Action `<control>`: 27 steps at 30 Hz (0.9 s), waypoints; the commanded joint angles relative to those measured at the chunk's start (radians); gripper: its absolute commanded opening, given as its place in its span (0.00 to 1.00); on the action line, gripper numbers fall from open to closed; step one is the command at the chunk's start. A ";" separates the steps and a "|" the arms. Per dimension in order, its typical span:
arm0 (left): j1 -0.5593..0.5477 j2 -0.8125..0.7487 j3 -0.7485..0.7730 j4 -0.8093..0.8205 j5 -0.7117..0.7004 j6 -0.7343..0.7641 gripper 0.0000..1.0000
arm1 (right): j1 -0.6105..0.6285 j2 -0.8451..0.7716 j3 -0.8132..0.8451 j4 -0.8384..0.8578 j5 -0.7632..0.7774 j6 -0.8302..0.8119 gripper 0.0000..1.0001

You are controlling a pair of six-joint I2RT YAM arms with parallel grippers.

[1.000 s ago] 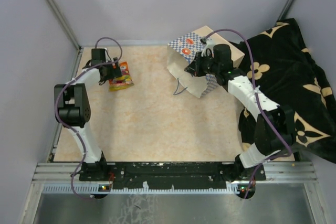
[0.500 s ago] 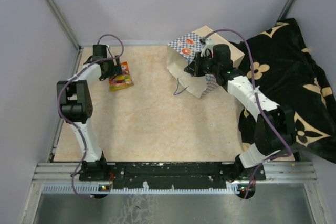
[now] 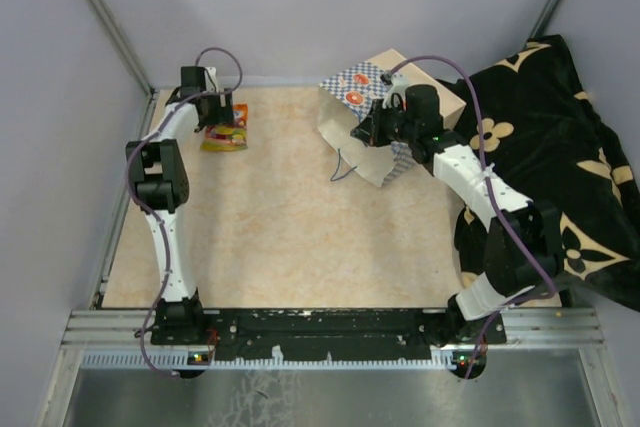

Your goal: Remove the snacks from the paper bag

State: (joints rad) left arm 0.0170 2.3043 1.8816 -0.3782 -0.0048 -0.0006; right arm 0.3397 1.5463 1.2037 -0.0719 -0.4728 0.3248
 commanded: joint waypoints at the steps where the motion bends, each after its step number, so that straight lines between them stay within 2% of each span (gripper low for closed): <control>1: 0.027 0.133 0.204 -0.095 0.053 0.146 0.89 | 0.008 -0.008 0.005 0.050 -0.007 -0.007 0.00; 9: 0.041 0.208 0.350 -0.070 0.093 0.239 0.94 | 0.009 0.021 0.007 0.059 -0.022 0.005 0.00; 12: 0.045 0.185 0.348 -0.072 0.093 0.249 0.95 | 0.009 0.021 0.008 0.051 -0.019 0.001 0.00; 14: 0.043 0.119 0.289 -0.046 0.100 0.251 0.95 | 0.008 0.018 0.008 0.048 -0.015 -0.001 0.00; 18: 0.041 -0.100 0.024 0.120 0.145 0.197 0.99 | 0.009 0.014 0.011 0.045 -0.015 0.001 0.00; 20: 0.036 -0.186 -0.060 0.157 0.186 0.165 0.99 | 0.009 0.013 0.011 0.049 -0.015 0.007 0.00; 24: 0.016 -0.242 -0.193 0.223 0.289 0.093 0.99 | 0.015 0.012 0.015 0.053 -0.017 0.015 0.00; 27: -0.006 -0.229 -0.233 0.256 0.297 0.055 0.99 | 0.024 0.009 0.020 0.046 -0.017 0.015 0.00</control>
State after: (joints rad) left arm 0.0387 2.0647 1.7065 -0.2123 0.2142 0.1257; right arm 0.3428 1.5684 1.2041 -0.0586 -0.4801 0.3340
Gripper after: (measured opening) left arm 0.992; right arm 0.010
